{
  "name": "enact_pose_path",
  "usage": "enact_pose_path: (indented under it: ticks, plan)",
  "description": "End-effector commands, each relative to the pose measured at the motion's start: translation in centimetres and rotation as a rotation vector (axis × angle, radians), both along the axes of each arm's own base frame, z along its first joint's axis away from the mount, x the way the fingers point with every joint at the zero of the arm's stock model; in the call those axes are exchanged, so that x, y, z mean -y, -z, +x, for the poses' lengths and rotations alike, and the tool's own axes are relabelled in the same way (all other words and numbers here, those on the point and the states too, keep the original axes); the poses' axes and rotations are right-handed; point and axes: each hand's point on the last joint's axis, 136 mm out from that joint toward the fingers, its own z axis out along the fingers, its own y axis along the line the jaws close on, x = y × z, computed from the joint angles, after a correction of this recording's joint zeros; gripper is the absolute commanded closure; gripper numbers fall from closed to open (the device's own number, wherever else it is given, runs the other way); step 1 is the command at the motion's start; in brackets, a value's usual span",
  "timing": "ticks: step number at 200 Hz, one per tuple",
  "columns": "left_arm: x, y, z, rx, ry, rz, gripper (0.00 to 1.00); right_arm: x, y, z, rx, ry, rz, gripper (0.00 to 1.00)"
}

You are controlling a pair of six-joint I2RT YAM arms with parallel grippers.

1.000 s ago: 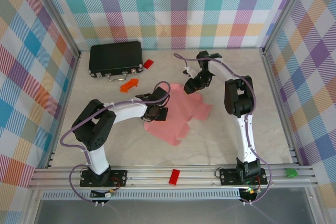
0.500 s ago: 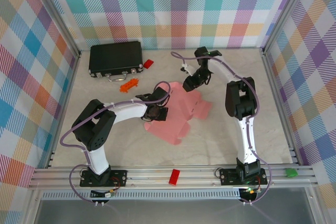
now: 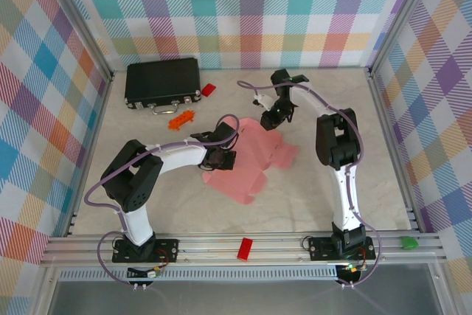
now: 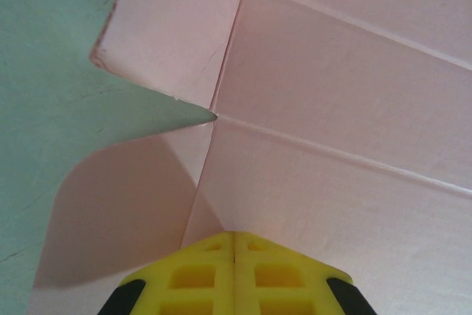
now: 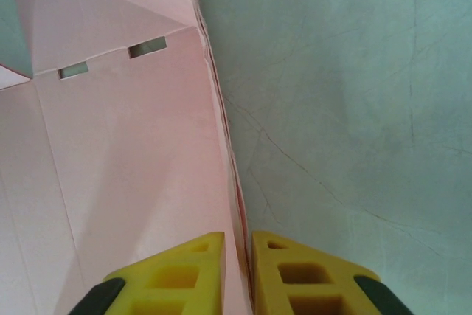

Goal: Fold the paper box

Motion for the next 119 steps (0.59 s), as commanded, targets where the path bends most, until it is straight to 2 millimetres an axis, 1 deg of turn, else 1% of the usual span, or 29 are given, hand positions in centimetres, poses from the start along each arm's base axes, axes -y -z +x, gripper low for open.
enact_pose_path:
  ticks: [1, 18, 38, 54, 98, 109, 112, 119]
  plan:
    - [-0.4, 2.2, -1.7, -0.077, -0.004, 0.018, 1.0, -1.1, -3.6, -0.2, 0.107, -0.073, 0.037, 0.86]
    - [-0.2, 2.2, -1.5, -0.075, -0.008, 0.009, 1.0, -1.2, -3.8, -0.3, 0.134, -0.091, 0.03, 0.92]
    - [0.3, 2.3, -1.0, -0.066, -0.019, -0.006, 1.0, -1.1, -4.2, -0.1, 0.173, -0.095, 0.007, 0.97]
    - [0.6, 2.2, -0.4, -0.058, -0.035, -0.017, 1.0, -1.3, -5.1, 0.2, 0.224, -0.106, 0.003, 1.0]
    - [2.4, 1.5, 1.3, -0.034, -0.073, -0.08, 1.0, -1.9, -7.9, 0.5, 0.416, -0.184, 0.02, 1.0]
    - [2.7, 1.6, 1.6, -0.035, -0.079, -0.088, 1.0, -2.1, -8.1, 0.4, 0.452, -0.204, 0.02, 1.0]
    - [3.2, 1.3, 2.2, -0.011, -0.077, -0.112, 1.0, -2.1, -8.3, 0.5, 0.465, -0.207, 0.021, 1.0]
    - [3.8, 1.2, 2.6, -0.003, -0.074, -0.127, 1.0, -2.1, -8.3, 0.4, 0.486, -0.22, 0.017, 1.0]
